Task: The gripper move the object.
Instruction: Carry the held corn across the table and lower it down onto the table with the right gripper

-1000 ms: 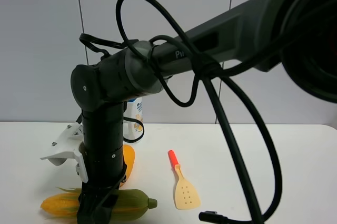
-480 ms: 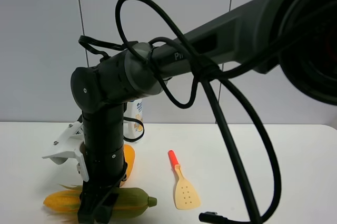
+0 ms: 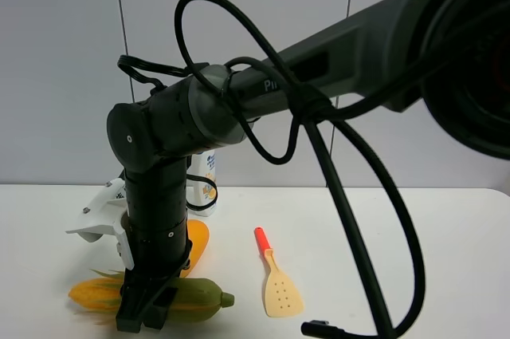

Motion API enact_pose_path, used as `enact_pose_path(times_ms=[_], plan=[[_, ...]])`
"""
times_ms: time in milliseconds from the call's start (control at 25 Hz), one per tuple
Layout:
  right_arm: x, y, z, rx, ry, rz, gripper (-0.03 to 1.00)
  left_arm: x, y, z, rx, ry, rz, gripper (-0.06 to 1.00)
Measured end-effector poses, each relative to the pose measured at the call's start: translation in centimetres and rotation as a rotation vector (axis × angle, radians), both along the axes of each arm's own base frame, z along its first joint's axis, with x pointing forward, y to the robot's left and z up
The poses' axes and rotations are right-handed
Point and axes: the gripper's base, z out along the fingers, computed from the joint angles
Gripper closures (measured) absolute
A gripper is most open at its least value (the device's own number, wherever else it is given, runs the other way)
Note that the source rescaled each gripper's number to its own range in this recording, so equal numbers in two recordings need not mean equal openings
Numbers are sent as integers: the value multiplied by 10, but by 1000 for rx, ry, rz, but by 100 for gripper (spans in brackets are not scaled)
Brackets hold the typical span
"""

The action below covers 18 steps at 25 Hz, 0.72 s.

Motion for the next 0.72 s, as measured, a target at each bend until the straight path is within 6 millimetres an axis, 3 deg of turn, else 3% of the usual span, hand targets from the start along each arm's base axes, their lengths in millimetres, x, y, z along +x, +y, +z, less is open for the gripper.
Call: enact_pose_path(times_ms=[440, 600, 720], plan=[[0, 0, 0, 1, 1, -7, 88, 0, 0, 0, 0, 0, 0, -6], [0, 0, 0, 1, 3, -18, 70, 0, 0, 0, 0, 0, 0, -6], [0, 0, 0, 1, 3, -25, 66, 0, 0, 0, 0, 0, 0, -6]])
